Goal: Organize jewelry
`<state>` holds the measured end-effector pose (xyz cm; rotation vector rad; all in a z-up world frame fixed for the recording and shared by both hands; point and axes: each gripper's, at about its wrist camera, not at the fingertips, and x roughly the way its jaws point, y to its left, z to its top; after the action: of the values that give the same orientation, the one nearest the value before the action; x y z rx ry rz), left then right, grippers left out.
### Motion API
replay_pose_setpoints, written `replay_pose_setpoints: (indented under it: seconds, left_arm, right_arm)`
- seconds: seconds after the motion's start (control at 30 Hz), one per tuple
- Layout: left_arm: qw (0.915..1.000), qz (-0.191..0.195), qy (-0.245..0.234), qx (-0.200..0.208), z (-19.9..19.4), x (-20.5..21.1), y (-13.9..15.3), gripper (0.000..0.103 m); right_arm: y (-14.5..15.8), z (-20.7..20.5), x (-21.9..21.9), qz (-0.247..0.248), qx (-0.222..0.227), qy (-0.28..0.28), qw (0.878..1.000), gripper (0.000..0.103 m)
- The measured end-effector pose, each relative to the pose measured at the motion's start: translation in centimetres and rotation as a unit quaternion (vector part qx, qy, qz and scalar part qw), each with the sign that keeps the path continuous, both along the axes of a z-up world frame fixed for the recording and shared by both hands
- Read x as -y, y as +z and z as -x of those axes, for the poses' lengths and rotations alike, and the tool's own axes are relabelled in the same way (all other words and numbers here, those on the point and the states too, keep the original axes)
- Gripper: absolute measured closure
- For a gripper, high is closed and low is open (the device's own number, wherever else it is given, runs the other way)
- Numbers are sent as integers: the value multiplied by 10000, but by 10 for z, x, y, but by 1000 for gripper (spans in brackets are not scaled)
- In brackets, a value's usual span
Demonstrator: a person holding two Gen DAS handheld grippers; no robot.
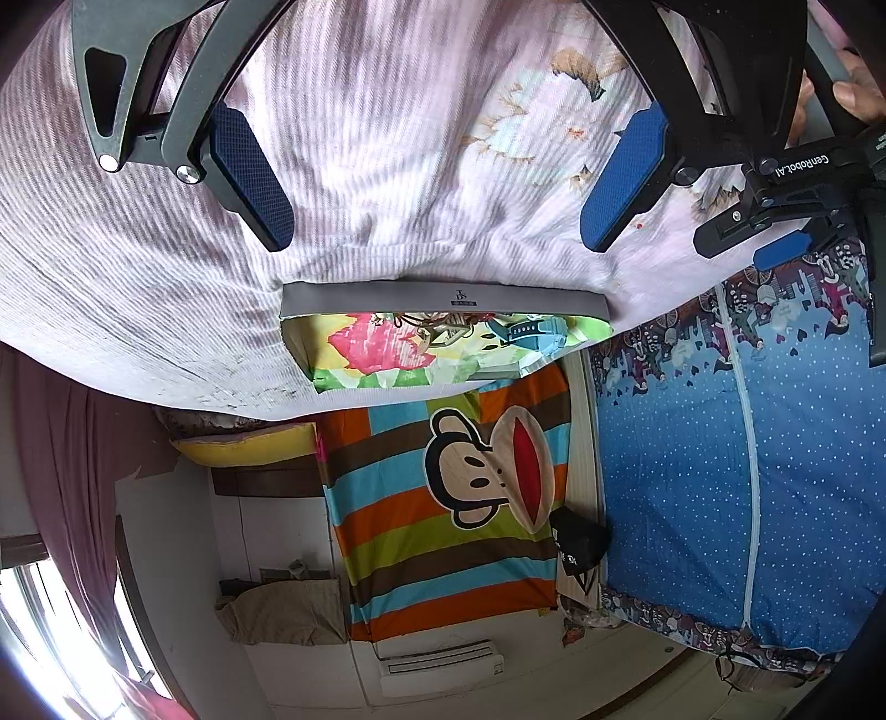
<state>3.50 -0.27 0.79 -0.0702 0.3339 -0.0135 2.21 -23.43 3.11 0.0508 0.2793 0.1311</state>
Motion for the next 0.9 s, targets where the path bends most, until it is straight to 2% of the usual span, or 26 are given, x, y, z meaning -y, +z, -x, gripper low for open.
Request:
replay_pose_setpoints:
  seconds: [0.9]
  left_arm:
    - [10000,-16,-17,13,0,-3,-1,0]
  right_arm:
    - [-1,0,0,-1,7,-4,10000,1]
